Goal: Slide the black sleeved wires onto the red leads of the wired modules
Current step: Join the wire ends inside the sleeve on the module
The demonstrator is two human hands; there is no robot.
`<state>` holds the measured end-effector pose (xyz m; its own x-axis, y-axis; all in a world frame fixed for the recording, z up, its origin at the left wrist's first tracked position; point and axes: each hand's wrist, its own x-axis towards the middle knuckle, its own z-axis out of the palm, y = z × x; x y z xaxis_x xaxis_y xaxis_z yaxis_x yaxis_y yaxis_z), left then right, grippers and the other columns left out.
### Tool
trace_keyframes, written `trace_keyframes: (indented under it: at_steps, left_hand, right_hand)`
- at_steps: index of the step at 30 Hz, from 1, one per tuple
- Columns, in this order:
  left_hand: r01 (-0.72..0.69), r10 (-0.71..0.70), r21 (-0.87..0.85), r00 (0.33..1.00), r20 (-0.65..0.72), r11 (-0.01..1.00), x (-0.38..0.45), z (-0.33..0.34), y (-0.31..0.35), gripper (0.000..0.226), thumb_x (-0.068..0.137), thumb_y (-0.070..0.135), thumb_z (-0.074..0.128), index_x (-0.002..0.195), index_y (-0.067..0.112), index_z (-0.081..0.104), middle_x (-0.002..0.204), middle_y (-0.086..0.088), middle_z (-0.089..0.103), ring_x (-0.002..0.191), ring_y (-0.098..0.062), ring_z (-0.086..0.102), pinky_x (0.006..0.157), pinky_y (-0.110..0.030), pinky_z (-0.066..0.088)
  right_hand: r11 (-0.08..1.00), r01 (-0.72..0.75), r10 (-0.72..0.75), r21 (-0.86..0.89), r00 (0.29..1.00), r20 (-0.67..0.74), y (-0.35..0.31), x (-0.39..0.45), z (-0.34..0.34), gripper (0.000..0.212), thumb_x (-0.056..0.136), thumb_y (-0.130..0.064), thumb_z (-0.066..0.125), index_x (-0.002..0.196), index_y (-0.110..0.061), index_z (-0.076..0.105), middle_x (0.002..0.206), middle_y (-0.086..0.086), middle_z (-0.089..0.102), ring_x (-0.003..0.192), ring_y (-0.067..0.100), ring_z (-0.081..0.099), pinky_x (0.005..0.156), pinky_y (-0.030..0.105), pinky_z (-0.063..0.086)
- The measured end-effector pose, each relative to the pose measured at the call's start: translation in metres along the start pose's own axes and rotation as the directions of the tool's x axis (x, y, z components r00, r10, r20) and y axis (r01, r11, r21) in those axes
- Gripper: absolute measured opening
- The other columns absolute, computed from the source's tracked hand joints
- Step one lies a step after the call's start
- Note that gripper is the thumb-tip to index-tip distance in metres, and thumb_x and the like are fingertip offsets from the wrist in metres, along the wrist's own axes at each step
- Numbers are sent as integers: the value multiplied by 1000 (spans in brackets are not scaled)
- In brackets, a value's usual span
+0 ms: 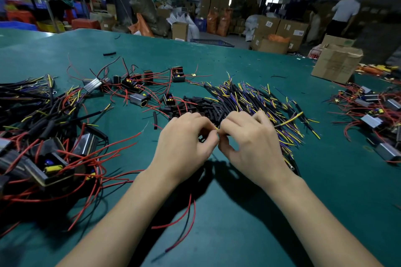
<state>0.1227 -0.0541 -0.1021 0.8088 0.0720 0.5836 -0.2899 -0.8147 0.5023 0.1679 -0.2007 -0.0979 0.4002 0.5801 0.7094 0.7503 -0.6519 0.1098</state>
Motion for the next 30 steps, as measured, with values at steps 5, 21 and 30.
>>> trace_keyframes:
  at_steps: [5,21,30]
  left_hand:
    - [245,-198,-240,959,204,939,6,-7,-10,17,83,20,65,67,24,66,56,12,59,56,0,50,63,-20,41]
    - [-426,428,279,902,58,860,4,-5,-9,11,79,22,66,70,17,65,66,3,58,65,-23,57,69,-40,45]
    - [-105,106,-12,990,90,994,-1,-3,-7,17,78,28,57,70,16,66,67,8,60,70,-12,57,77,-34,38]
  right_hand:
    - [998,41,-41,-45,999,11,-7,1,5,9,79,-13,57,70,-13,58,72,2,59,66,26,55,64,37,40]
    - [663,-534,338,524,839,426,10,1,-9,16,76,-16,67,62,-22,64,51,-15,55,47,3,38,46,15,30]
    - [897,-239,143,372,953,267,5,-2,-8,8,81,-16,60,73,-17,57,71,-9,55,67,17,54,67,35,42]
